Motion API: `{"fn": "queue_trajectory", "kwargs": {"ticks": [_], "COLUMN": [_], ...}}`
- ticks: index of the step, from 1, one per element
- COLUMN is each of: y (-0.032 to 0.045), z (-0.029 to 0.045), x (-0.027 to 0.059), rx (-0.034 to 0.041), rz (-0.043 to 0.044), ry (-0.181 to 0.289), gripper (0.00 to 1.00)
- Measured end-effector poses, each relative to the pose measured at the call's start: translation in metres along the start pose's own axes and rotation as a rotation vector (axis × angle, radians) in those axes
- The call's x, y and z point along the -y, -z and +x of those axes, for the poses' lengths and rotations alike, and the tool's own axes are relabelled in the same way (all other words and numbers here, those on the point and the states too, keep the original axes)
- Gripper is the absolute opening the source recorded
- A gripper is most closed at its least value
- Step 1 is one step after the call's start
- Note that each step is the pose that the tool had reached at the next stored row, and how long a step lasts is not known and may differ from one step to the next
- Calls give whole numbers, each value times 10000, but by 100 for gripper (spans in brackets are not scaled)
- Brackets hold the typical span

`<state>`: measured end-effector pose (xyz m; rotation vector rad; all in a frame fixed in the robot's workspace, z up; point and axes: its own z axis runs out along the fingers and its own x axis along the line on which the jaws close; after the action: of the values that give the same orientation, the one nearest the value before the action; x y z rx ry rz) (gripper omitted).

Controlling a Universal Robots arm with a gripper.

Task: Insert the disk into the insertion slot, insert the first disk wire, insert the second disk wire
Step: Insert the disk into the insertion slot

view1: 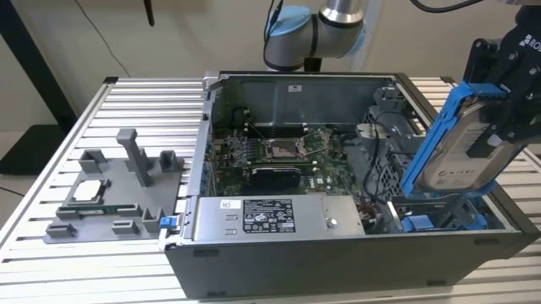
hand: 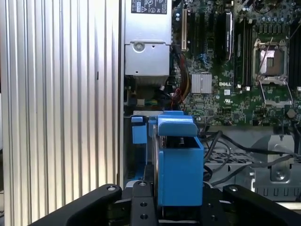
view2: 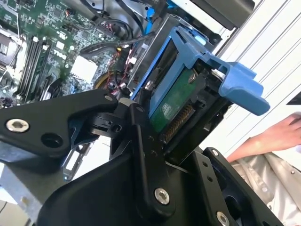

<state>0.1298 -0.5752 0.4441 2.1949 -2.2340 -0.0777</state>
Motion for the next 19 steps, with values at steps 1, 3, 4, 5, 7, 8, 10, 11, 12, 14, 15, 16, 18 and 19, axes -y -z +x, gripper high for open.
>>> {"fn": "queue_trajectory", "kwargs": {"ticks": [1, 3, 4, 5, 7, 8, 10, 11, 12, 14, 15, 16, 18, 19], "y": [-10, -30, -40, -50, -71, -82, -104, -116, -127, -150, -160, -171, -193, -206], "z": [2, 5, 7, 9, 14, 17, 22, 25, 27, 33, 35, 38, 43, 46], "x": [0, 1, 2, 3, 4, 5, 6, 6, 7, 8, 9, 10, 13, 14], "rx": [1, 1, 2, 2, 1, 1, 1, 2, 1, 1, 1, 1, 1, 2], "rz": [0, 0, 0, 0, 0, 0, 0, 0, 0, 0, 0, 0, 0, 0], "ry": [0, 0, 0, 1, 0, 0, 0, 0, 0, 0, 0, 0, 0, 0], "gripper": [0, 0, 0, 0, 0, 0, 0, 0, 0, 0, 0, 0, 0, 0]}}
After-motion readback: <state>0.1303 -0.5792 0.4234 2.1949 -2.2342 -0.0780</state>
